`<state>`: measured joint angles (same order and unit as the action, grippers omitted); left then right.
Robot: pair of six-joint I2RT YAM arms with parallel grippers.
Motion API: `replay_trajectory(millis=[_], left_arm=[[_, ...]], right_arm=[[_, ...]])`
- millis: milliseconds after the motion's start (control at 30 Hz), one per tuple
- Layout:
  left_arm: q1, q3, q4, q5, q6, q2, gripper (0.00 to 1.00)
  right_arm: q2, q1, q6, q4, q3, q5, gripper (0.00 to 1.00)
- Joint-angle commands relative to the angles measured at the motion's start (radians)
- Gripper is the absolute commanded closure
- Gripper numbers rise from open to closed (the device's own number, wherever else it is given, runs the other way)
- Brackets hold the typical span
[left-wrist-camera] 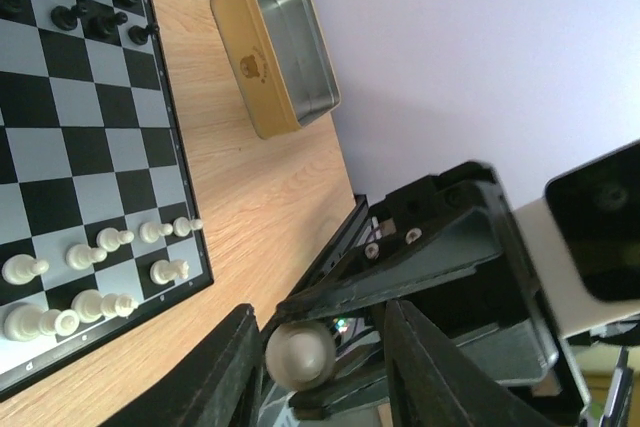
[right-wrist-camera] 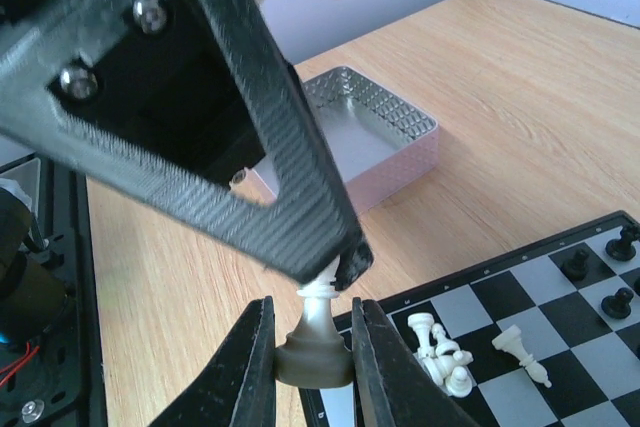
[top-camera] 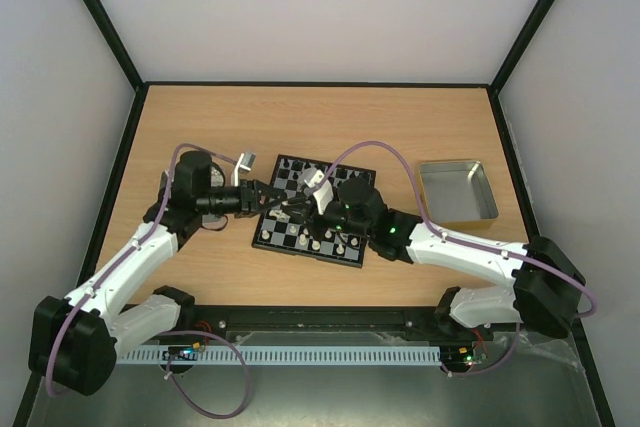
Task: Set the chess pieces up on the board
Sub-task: Place the chess piece on the chessboard.
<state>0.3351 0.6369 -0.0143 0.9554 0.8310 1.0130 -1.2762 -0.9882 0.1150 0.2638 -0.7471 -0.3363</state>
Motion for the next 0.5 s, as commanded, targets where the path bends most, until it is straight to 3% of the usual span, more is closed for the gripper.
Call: replay_trajectory(millis=[0, 133, 333, 467], left_arm=[[-0.007, 0.025, 0.091, 0.056, -0.102, -0.012, 0.66], [-0.006, 0.024, 0.09, 0.078, -0.114, -0.005, 0.71], [-0.006, 0.021, 0.063, 0.077, -0.096, 0.013, 0.89], [-0.006, 0.021, 0.065, 0.061, -0.102, 0.02, 0.95]], right_arm=[[0.029, 0.002, -0.031, 0.056, 0.008, -0.003, 0.87], [0.026, 0.003, -0.034, 0.058, 0.008, -0.008, 0.87], [0.017, 0.003, -0.034, 0.057, 0.006, -0.018, 0.86], [0.014, 0.003, -0.033, 0.029, -0.005, -0.005, 0.81]])
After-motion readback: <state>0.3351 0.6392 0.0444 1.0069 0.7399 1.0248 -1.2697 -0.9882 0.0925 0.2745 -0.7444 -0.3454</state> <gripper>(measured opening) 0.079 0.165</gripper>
